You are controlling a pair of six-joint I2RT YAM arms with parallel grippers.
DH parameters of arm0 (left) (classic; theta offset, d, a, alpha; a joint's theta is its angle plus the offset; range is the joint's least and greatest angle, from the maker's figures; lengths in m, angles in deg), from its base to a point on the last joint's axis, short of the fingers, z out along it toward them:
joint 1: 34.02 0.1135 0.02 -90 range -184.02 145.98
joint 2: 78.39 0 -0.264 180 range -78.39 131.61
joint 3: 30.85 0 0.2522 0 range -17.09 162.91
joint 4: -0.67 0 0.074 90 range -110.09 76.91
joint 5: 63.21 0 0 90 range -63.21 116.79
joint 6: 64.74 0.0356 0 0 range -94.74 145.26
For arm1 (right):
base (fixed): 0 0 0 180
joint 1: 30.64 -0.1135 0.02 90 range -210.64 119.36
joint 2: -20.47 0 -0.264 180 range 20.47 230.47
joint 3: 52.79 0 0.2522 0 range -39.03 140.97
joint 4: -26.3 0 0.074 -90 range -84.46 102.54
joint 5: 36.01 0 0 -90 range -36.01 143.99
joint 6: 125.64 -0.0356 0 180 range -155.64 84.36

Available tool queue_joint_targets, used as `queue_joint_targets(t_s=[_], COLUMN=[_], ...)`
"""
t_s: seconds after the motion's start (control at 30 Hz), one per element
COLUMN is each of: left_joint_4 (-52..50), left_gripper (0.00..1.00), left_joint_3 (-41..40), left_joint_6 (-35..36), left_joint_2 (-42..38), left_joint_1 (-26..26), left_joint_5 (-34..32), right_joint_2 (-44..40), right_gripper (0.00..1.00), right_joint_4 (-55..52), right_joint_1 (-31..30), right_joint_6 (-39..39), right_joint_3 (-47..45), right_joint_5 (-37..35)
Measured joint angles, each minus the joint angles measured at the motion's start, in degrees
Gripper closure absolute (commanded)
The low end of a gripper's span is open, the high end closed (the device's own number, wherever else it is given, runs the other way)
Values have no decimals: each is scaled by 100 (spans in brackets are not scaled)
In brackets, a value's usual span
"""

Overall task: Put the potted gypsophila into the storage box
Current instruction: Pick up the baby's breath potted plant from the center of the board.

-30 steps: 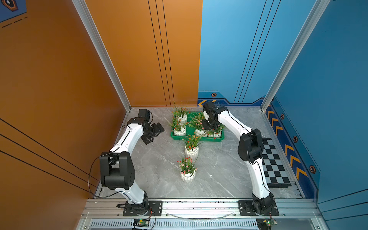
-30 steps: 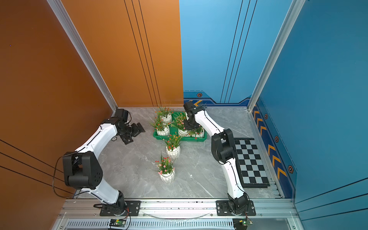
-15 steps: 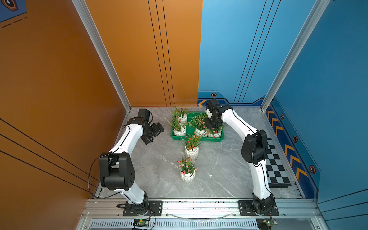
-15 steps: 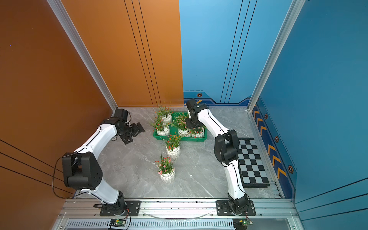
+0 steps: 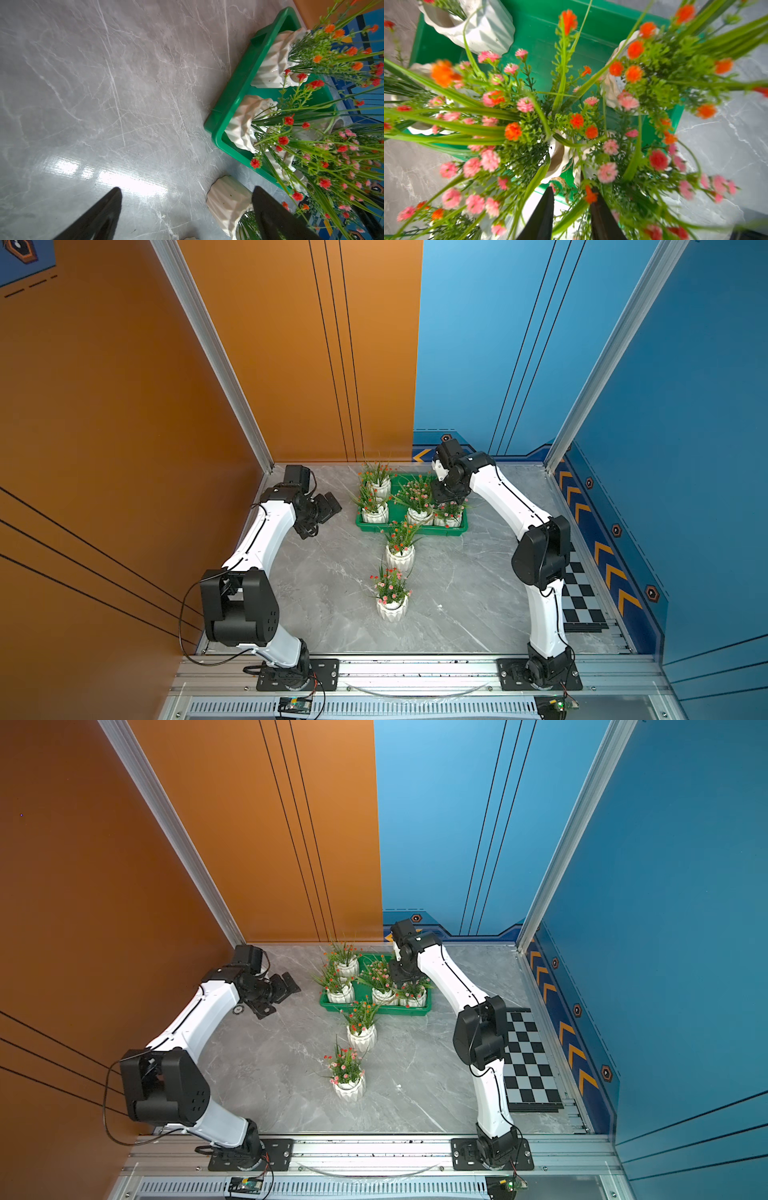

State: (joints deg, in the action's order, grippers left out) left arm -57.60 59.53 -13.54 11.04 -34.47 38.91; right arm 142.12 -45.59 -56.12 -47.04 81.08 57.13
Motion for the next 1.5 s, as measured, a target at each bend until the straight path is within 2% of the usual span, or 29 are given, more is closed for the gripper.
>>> queue_joint_targets(t_s=[0.2, 0.27, 0.33, 0.53, 0.67, 0.83, 1.0, 1.23, 1.5], left_joint_4=[17, 13, 13, 9, 0, 9, -2, -39, 37], left_gripper=[2, 2, 2, 2, 2, 2, 2, 2, 1], left_joint_3=[-131, -208, -299, -656, -815, -1023, -1349, -1576, -1344], left_joint_6=[-2, -2, -2, 0, 101, 461, 754, 686, 385], left_joint_2=[-243, -365, -520, -1027, -1357, -1808, -1987, -1526, -669], left_joint_1=[-11, -20, -44, -210, -525, -1130, -1694, -2234, -2592], left_joint_5=[0, -2, -4, -24, -122, -184, -247, -627, -925], right_joint_2=[-474, -710, -1003, -1897, -2573, -3462, -4144, -4680, -4769], right_gripper=[62, 50, 33, 0, 0, 0, 0, 0, 0], right_joint_4=[-39, -37, -35, -20, 72, 297, 413, 597, 719], right_joint_1=[33, 76, 164, 514, 820, 1351, 1624, 1919, 2107], right_joint_6=[-20, -26, -48, -74, -155, -297, -369, -411, -455], right_joint_3=[-85, -162, -302, -992, -1875, -3274, -4266, -5230, -5558], right_joint_5=[4, 15, 44, 90, 181, 391, 522, 719, 787])
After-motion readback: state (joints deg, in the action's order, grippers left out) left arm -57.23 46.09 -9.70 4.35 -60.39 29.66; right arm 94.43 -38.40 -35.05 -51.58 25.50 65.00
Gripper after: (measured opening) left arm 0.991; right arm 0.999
